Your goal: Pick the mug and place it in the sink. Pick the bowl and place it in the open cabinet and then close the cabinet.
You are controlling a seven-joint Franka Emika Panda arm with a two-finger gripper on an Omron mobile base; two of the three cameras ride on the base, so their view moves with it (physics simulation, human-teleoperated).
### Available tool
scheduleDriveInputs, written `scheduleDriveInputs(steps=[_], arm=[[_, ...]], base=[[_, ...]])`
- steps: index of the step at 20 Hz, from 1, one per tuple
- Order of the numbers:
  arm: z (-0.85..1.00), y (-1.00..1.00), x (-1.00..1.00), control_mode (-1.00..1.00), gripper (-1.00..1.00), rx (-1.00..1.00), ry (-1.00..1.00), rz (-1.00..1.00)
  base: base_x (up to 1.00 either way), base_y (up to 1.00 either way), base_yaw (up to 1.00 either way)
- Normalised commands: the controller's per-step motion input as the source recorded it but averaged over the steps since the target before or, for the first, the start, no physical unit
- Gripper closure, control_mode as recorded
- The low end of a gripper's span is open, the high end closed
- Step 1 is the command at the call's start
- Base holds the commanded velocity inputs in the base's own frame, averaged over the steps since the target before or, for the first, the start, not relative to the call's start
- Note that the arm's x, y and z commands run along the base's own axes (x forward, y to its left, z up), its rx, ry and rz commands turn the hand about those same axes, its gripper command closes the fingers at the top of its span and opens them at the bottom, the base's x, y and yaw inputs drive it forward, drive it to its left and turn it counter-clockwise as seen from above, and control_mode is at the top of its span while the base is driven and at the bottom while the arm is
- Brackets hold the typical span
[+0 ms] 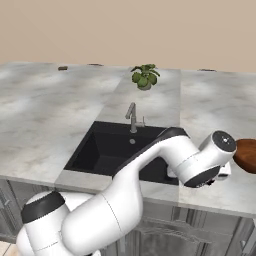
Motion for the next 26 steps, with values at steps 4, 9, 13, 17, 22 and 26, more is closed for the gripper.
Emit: scheduleDriveInputs(steps=[4, 9, 13, 17, 22, 26], arm=[[-0.1, -0.12, 0.19, -1.0, -1.0, 0.0, 0.01, 0.02], [-0.21, -0.18, 0.15, -1.0, -1.0, 0.0, 0.08, 0.01], [-0.26, -0.09, 0.11, -1.0, -1.0, 0.0, 0.09, 0.0], [-0.23, -0.11, 0.12, -1.0, -1.0, 0.0, 0.08, 0.0], [-0.17, -0.1, 0.03, -1.0, -1.0, 0.09, 0.0, 0.0], [-0.27, -0.11, 0.01, -1.0, -1.0, 0.15, -0.01, 0.0]], base=[[0.0, 0.0, 0.0], [0.0, 0.0, 0.0], [0.0, 0.0, 0.0], [0.0, 0.0, 0.0], [0.0, 0.0, 0.0], [0.0, 0.0, 0.0]])
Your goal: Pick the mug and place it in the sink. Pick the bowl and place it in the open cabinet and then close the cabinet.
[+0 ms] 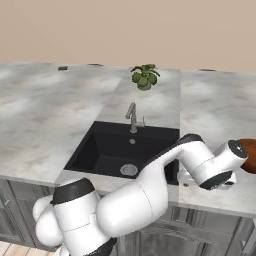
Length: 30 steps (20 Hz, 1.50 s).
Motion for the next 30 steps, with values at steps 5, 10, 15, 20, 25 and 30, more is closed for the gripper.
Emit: scheduleDriveInputs(steps=[5, 10, 15, 20, 25, 30], arm=[[-0.17, -0.02, 0.17, -1.0, -1.0, 0.04, 0.0, 0.0], [-0.01, 0.0, 0.27, -1.0, -1.0, 0.0, 0.0, 0.0], [-0.03, -0.02, 0.22, -1.0, -1.0, 0.0, 0.0, 0.0], [-0.13, -0.13, 0.04, -1.0, -1.0, 0.0, 0.0, 0.01], [-0.14, -0.12, 0.09, -1.0, -1.0, 0.0, 0.0, 0.02], [-0.11, -0.03, 0.19, -1.0, -1.0, 0.0, 0.0, 0.01]], base=[[0.0, 0.0, 0.0], [0.0, 0.0, 0.0], [0.0, 0.0, 0.0], [0.0, 0.0, 0.0], [0.0, 0.0, 0.0], [0.0, 0.0, 0.0]])
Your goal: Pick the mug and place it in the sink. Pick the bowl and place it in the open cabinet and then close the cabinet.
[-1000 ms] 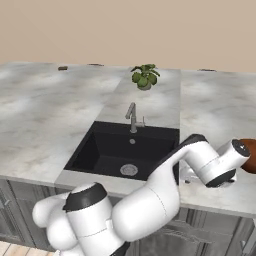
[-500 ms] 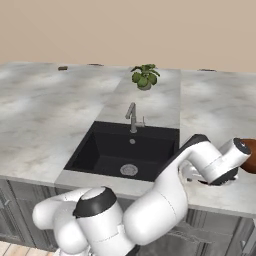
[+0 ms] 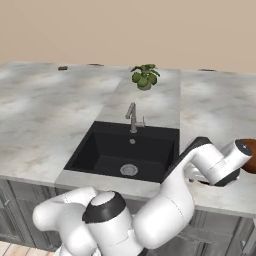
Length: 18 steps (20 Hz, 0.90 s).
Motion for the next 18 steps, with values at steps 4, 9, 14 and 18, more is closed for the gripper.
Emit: scheduleDriveInputs(steps=[4, 9, 14, 18], arm=[[-0.13, -0.09, 0.18, -1.0, -1.0, 0.0, 0.0, 0.03], [-0.12, -0.11, 0.17, -1.0, -1.0, 0.0, 0.0, 0.03], [-0.15, -0.13, 0.21, -1.0, -1.0, 0.0, 0.0, 0.03], [-0.11, -0.21, 0.24, -1.0, -1.0, 0.0, 0.0, 0.03]], base=[[0.0, 0.0, 0.0], [0.0, 0.0, 0.0], [0.0, 0.0, 0.0], [0.0, 0.0, 0.0]])
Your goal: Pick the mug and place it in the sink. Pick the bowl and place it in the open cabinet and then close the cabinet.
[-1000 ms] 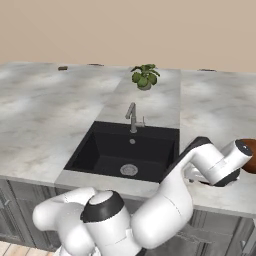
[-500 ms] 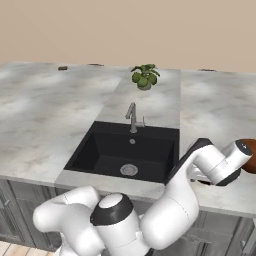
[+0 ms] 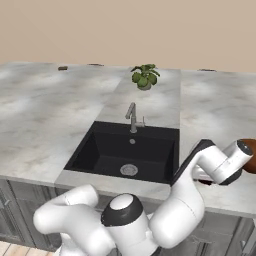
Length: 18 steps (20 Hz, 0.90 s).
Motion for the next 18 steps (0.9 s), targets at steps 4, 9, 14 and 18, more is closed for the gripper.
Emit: scheduleDriveInputs(steps=[4, 9, 14, 18], arm=[[-0.09, -0.3, 0.16, -1.0, -1.0, 0.0, 0.0, 0.02], [-0.1, -0.2, 0.19, -1.0, -1.0, 0.0, 0.0, 0.01], [-0.11, -0.04, 0.22, -1.0, -1.0, 0.0, 0.0, 0.0], [-0.19, -0.01, 0.21, -1.0, -1.0, 0.0, 0.0, 0.01]], base=[[0.0, 0.0, 0.0], [0.0, 0.0, 0.0], [0.0, 0.0, 0.0], [0.0, 0.0, 0.0]])
